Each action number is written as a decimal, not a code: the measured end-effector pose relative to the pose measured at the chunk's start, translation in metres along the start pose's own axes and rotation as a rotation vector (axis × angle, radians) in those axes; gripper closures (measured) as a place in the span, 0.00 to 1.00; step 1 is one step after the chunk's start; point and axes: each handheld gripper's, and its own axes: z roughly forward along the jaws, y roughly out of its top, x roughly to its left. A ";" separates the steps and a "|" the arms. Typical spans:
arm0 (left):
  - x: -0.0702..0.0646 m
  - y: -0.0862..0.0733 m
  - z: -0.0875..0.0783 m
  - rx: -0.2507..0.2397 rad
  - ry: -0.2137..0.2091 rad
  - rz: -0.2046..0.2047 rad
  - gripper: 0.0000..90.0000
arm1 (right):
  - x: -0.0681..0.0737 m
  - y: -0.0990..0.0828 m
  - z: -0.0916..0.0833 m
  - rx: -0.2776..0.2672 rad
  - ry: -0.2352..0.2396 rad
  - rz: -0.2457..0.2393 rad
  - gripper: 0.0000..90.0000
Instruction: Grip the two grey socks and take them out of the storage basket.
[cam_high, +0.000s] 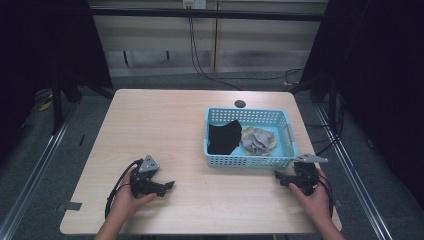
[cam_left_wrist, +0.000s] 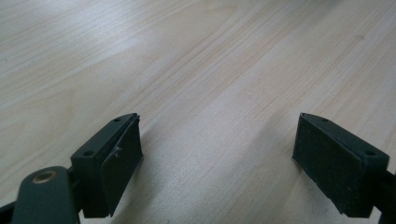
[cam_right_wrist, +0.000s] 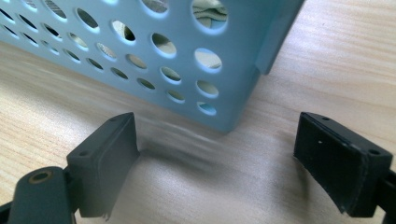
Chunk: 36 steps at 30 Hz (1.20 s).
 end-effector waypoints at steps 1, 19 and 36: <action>0.000 0.000 0.000 0.000 0.000 0.001 0.16 | 0.000 0.000 0.000 0.000 0.000 0.000 0.14; 0.001 0.000 0.000 0.001 0.000 0.005 0.16 | 0.009 0.008 -0.018 0.190 0.100 -0.089 0.21; 0.000 0.000 0.000 0.004 -0.005 0.006 0.15 | 0.029 0.028 -0.034 0.281 0.197 -0.188 0.24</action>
